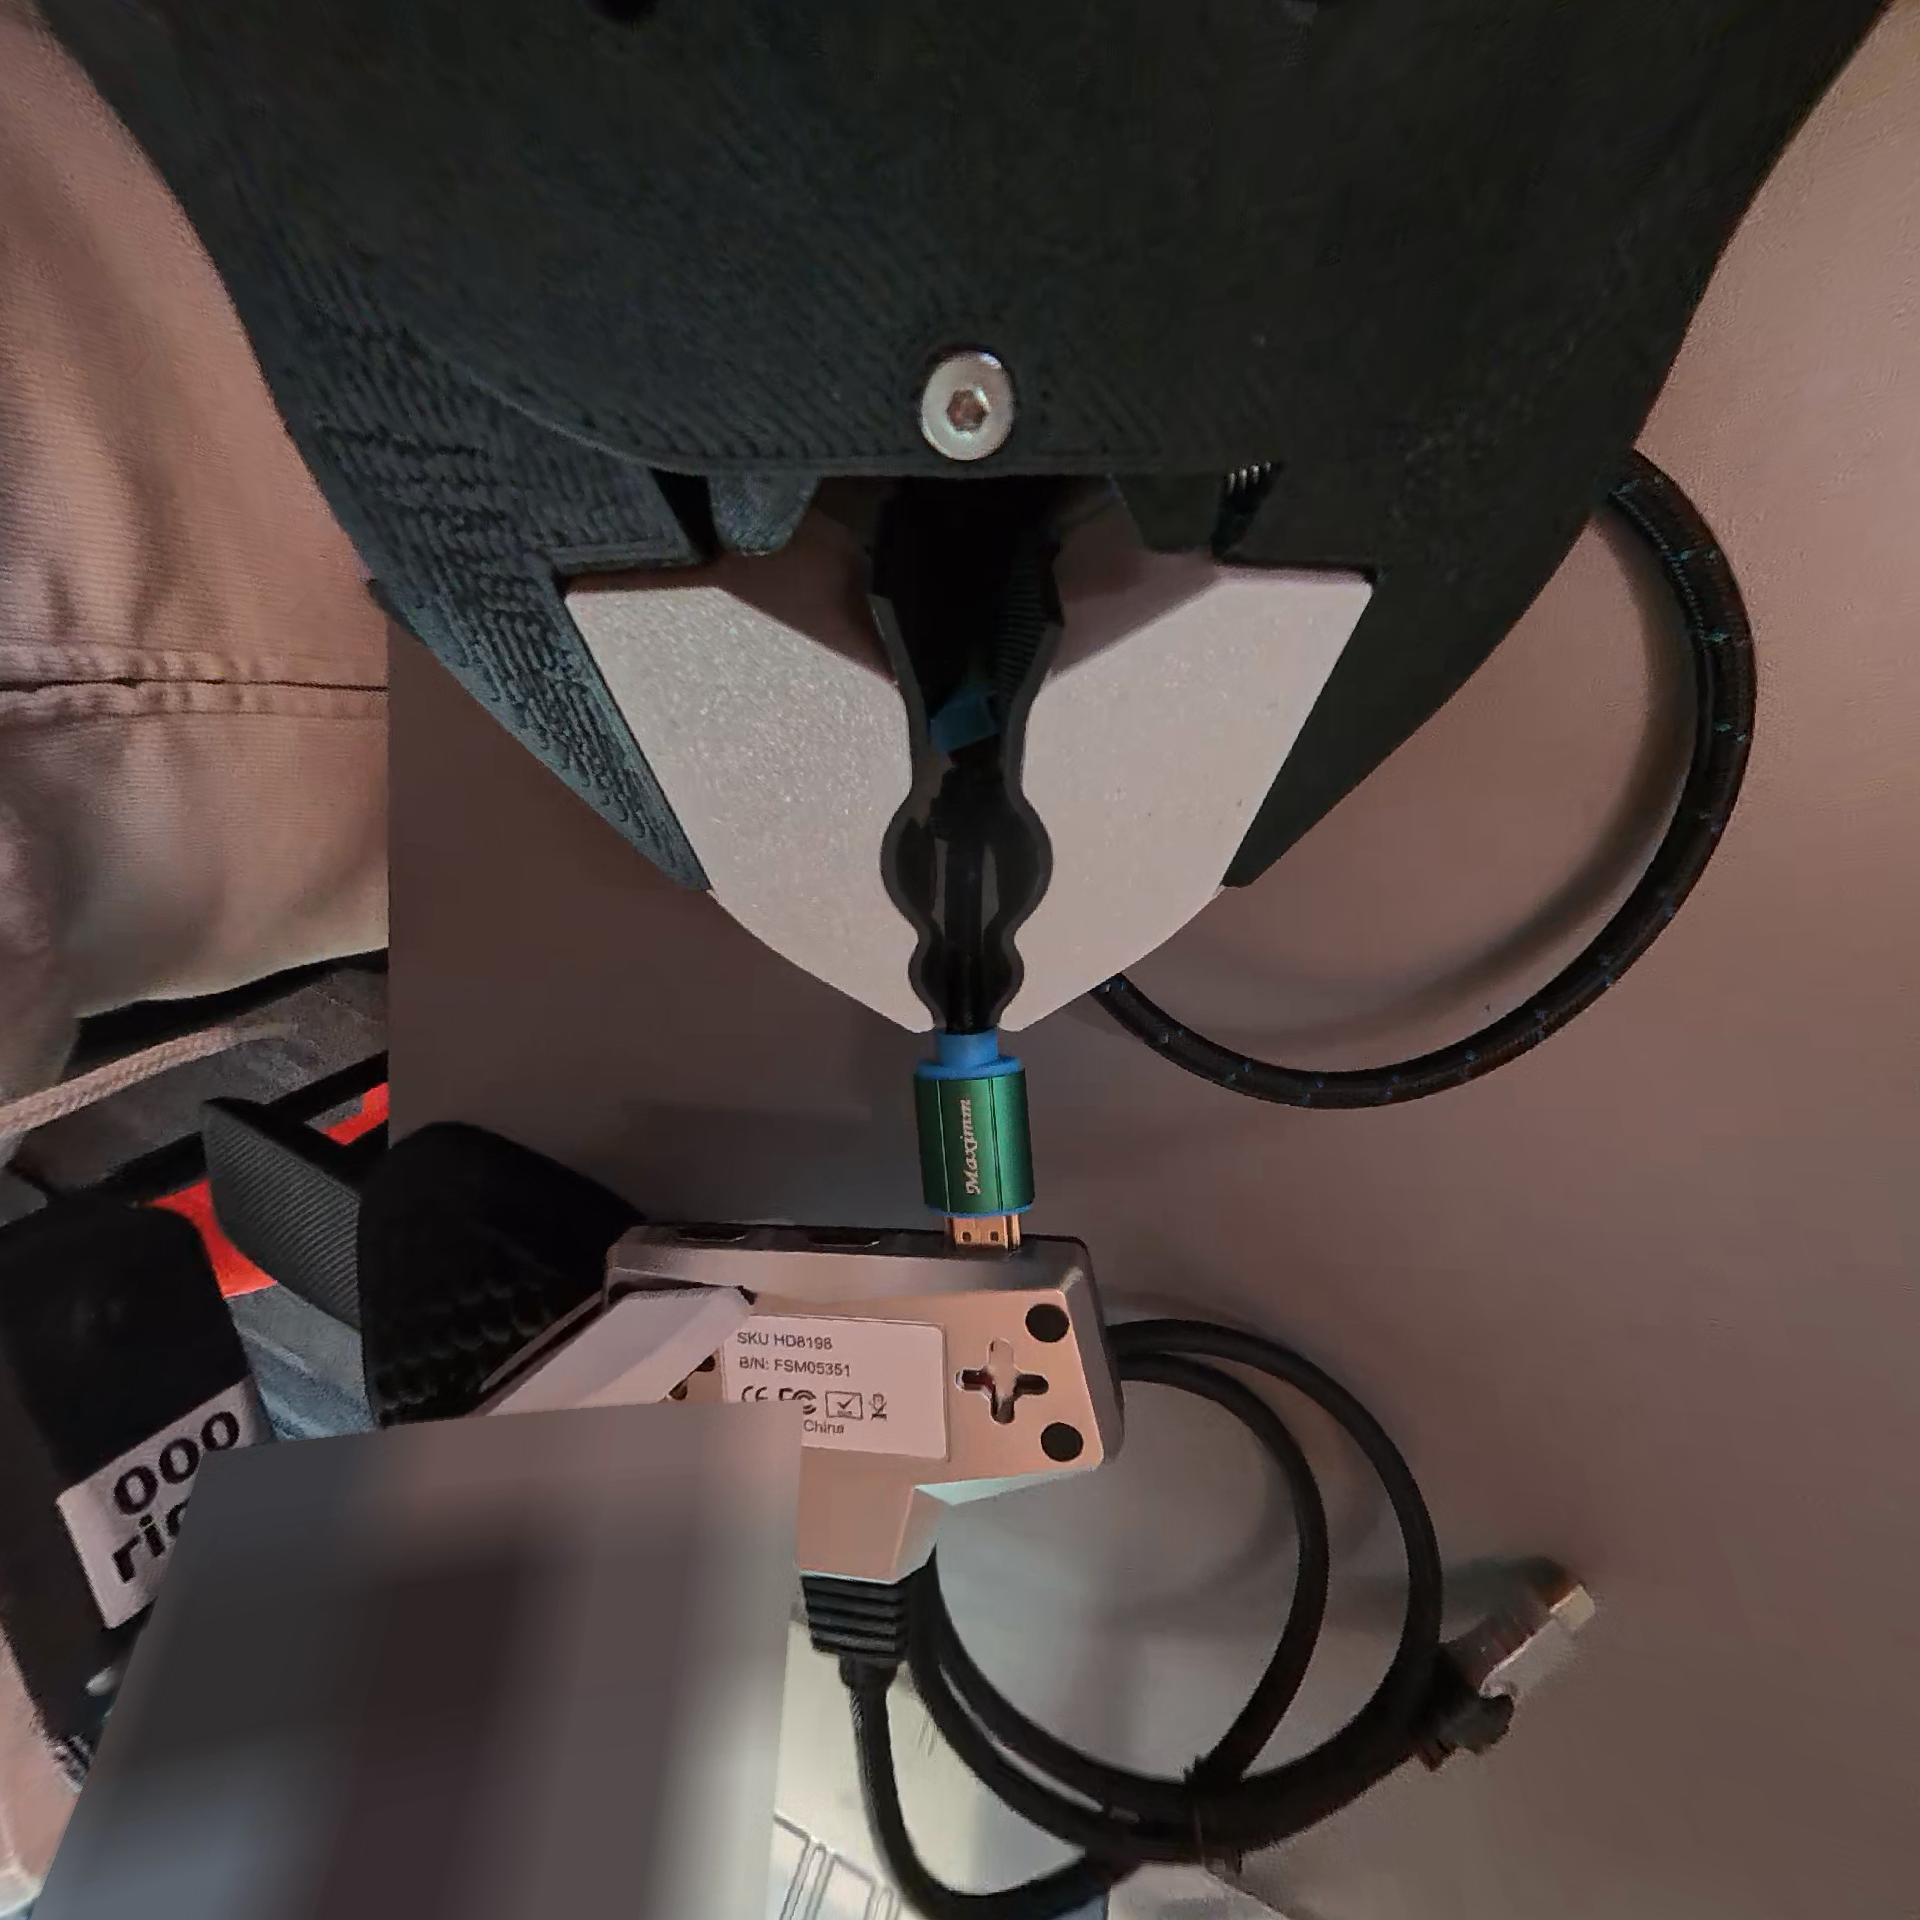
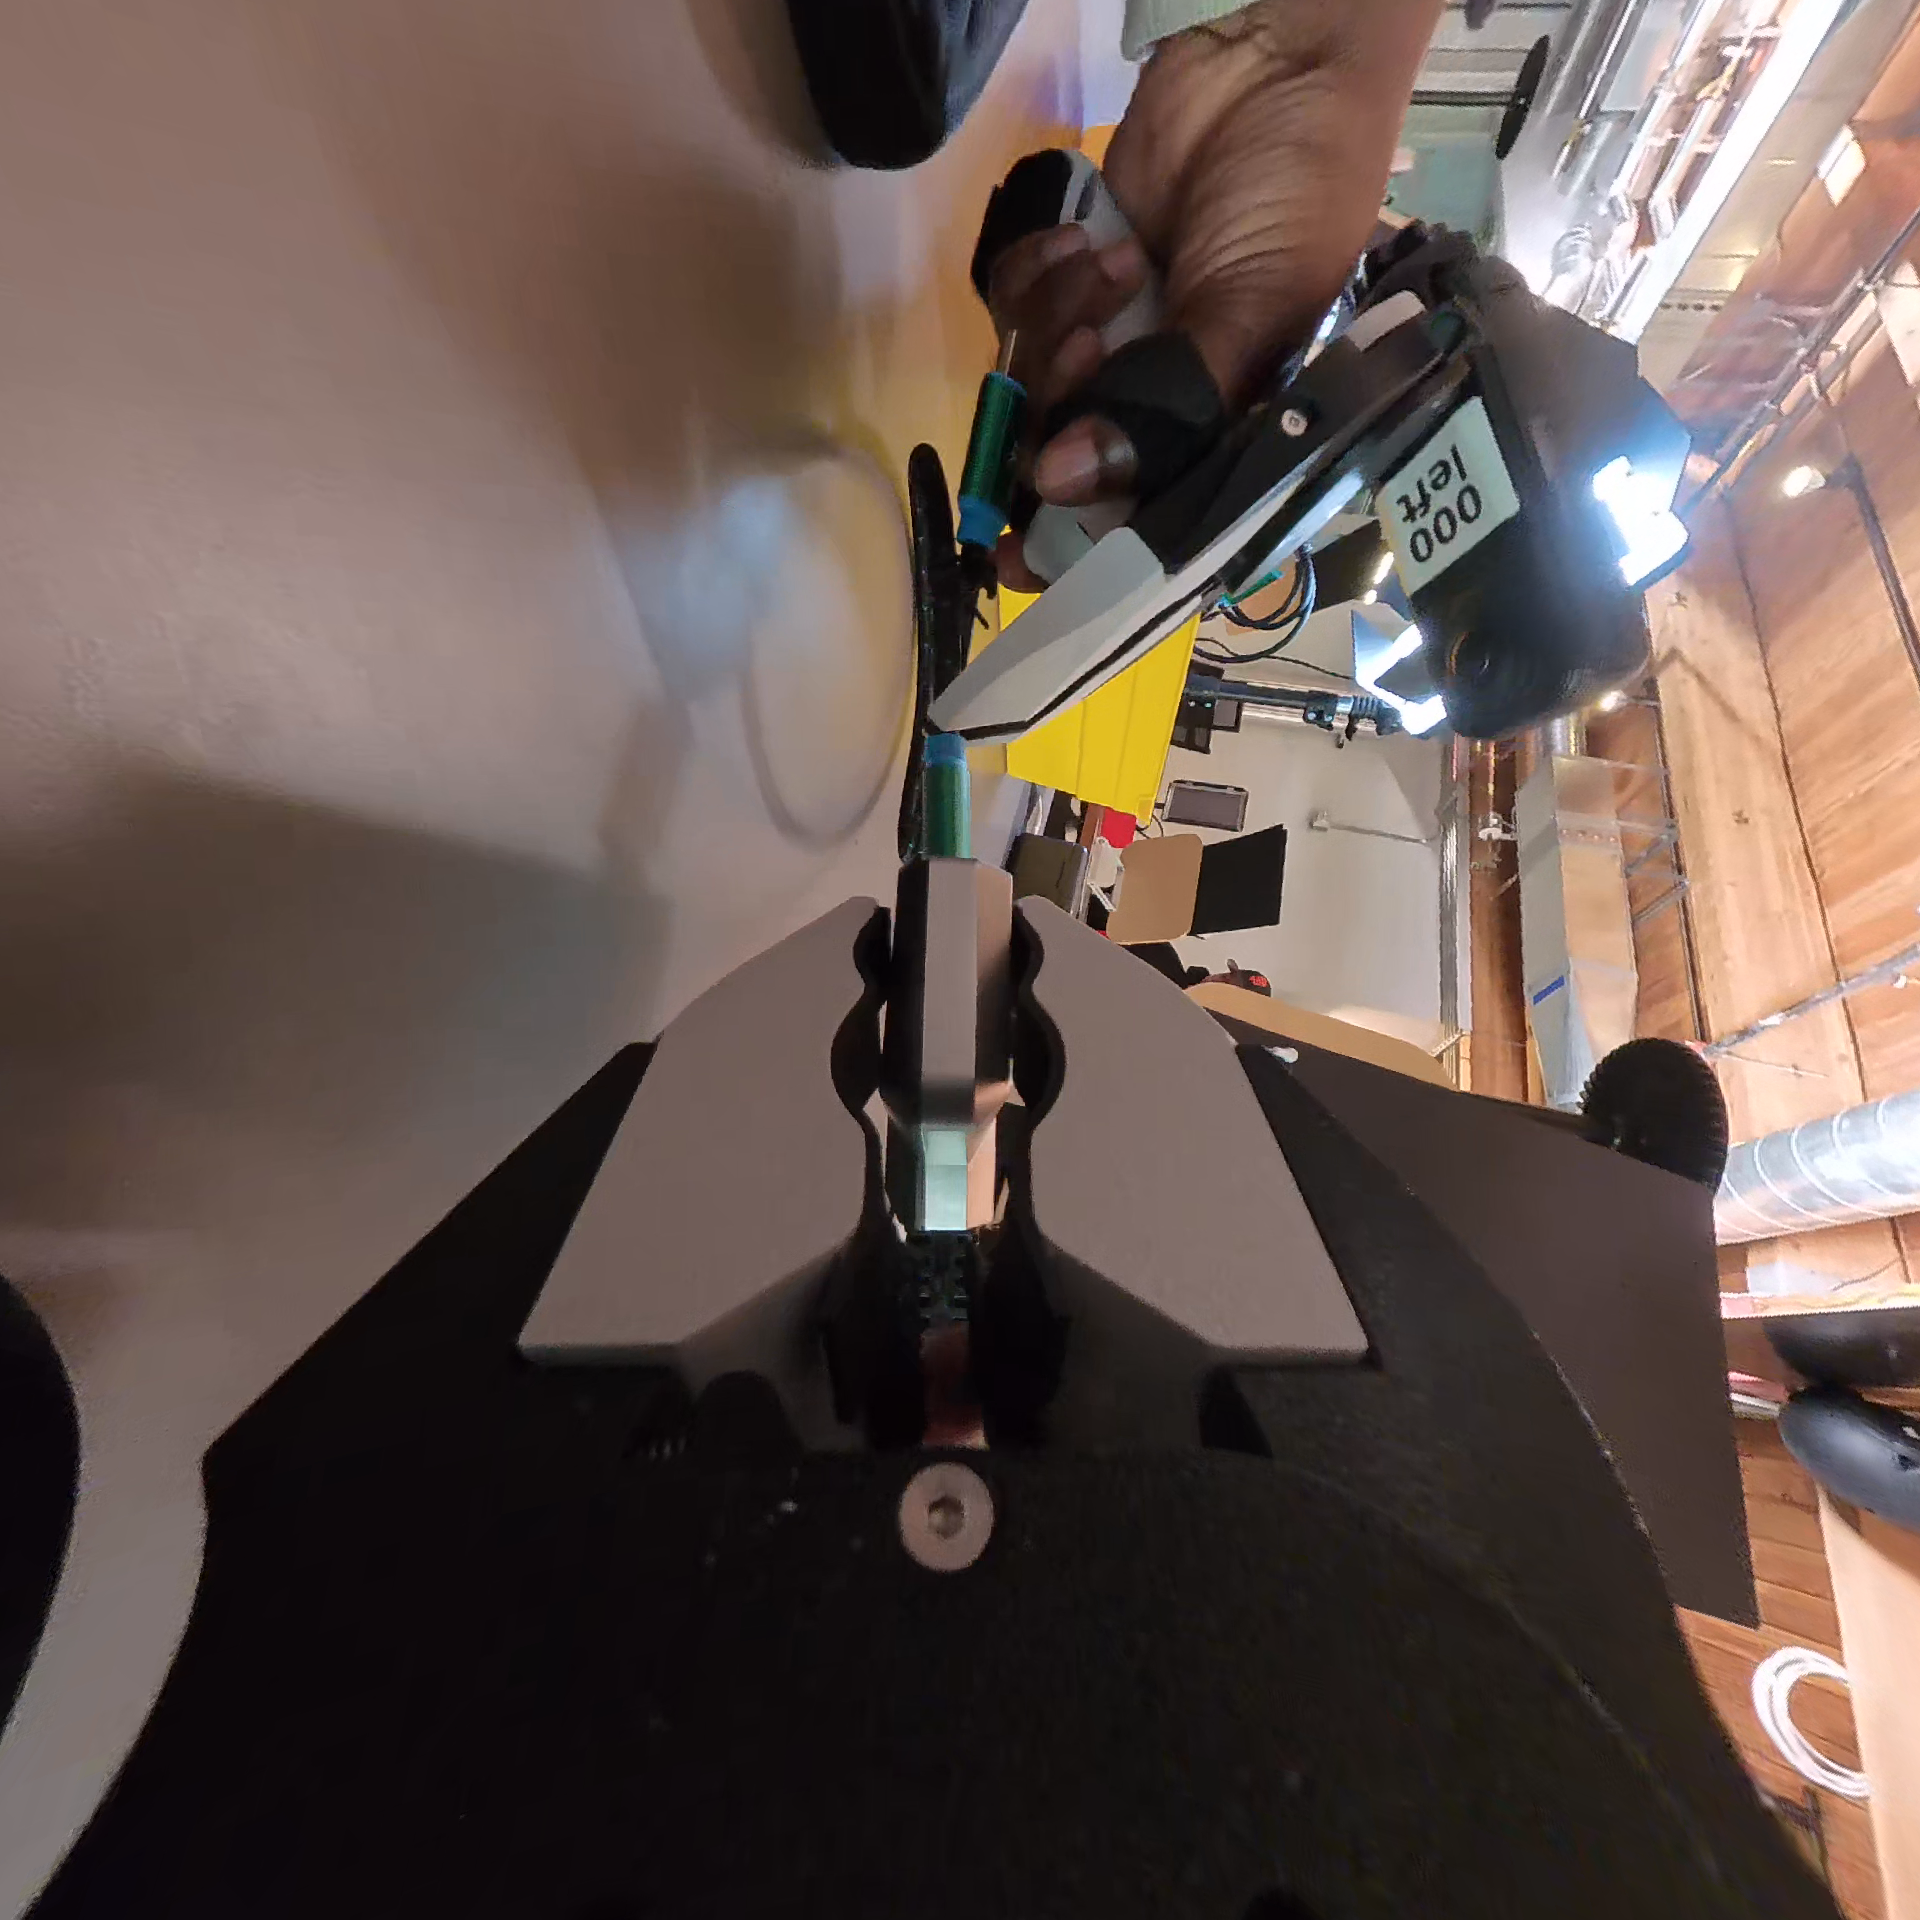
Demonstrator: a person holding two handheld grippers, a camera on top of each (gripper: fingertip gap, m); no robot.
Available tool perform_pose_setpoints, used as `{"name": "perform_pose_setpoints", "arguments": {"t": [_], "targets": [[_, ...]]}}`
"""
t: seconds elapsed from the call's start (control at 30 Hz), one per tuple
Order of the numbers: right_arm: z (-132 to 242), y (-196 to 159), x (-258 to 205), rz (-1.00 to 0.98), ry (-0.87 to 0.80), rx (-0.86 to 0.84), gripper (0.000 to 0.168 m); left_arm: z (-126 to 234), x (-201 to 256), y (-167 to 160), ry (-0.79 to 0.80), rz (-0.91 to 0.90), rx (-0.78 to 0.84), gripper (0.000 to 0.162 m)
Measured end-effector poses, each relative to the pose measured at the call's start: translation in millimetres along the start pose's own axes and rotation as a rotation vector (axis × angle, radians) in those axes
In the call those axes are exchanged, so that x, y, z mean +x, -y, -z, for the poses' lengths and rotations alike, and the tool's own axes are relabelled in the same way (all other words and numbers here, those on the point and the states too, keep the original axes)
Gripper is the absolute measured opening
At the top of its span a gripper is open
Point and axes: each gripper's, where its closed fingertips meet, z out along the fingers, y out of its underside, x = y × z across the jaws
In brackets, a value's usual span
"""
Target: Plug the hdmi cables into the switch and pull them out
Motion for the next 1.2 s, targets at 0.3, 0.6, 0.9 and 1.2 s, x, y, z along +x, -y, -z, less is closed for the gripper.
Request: {"name": "perform_pose_setpoints", "arguments": {"t": [0.3,0.6,0.9,1.2], "targets": [[-2,-21,-24,-0.183,0.114,-0.062,0.084,-7,2,-10,-0.007,-0.025,-0.016,0.007],[24,-9,-39,-1.196,0.838,-0.010,0.118,-16,3,-14,0.100,-0.083,-0.037,0.007],[-10,-43,-35,-1.561,1.137,-0.208,0.079,-20,3,-14,0.188,-0.170,-0.048,0.007],[-14,-25,-38,-1.924,1.388,-0.072,0.029,-18,3,-14,0.302,-0.320,-0.039,0.007]]}}
